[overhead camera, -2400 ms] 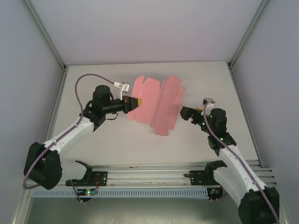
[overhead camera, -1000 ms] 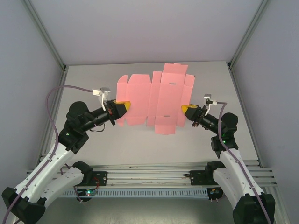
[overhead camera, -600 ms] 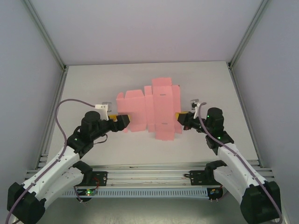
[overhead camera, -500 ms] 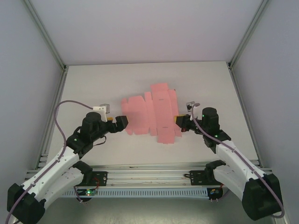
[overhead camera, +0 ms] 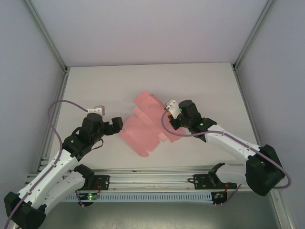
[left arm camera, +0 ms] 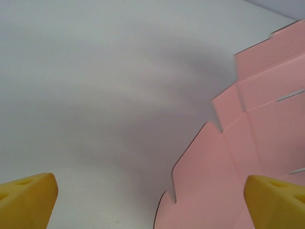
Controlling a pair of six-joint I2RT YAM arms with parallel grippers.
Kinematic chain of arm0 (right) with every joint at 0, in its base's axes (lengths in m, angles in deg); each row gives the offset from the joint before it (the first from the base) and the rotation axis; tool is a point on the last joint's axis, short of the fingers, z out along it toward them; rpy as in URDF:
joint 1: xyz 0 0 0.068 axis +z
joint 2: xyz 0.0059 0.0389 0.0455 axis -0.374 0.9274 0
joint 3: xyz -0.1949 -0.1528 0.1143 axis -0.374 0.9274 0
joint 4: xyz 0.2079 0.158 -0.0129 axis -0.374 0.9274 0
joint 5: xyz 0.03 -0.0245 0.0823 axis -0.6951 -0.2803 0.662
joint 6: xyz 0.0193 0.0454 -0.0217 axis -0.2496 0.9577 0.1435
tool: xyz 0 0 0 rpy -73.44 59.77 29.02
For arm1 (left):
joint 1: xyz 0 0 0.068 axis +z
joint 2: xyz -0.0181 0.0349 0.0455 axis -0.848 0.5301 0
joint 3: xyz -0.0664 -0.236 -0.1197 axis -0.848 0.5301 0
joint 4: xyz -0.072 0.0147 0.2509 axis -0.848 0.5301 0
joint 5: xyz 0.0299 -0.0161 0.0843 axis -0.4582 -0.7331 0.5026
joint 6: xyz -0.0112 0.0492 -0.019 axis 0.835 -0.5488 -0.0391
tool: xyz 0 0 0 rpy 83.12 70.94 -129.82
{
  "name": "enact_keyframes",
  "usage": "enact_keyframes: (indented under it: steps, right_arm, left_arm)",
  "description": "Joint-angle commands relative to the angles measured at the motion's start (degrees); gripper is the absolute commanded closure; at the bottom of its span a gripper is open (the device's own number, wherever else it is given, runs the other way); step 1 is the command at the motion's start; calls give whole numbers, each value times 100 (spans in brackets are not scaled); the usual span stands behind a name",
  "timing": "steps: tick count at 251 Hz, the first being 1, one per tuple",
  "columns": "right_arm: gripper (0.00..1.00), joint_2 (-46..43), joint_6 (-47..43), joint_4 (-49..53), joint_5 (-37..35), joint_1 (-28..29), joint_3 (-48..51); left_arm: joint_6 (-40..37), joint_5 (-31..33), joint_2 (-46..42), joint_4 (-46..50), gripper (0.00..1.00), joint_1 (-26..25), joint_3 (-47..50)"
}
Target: Assemble paper box
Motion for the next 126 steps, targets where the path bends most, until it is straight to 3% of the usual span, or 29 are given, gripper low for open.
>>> enact_keyframes:
  steps: [1, 29, 87, 126]
  right_arm:
    - [100, 296, -1288, -17, -632, 181, -304]
    - [100, 525, -2072, -421, -385, 299, -356]
    - [100, 937, -3573, -1235, -628, 549, -484]
    - [100, 1289, -4211, -692, -309, 527, -1026]
  left_arm:
    - [-271, -78, 75, 97, 0, -33, -284]
    - [-275, -45, 129, 147, 0, -33, -322]
    - [-398, 194, 472, -50, 0, -33, -604]
    - [-643, 13, 1187, -91, 0, -33, -1291]
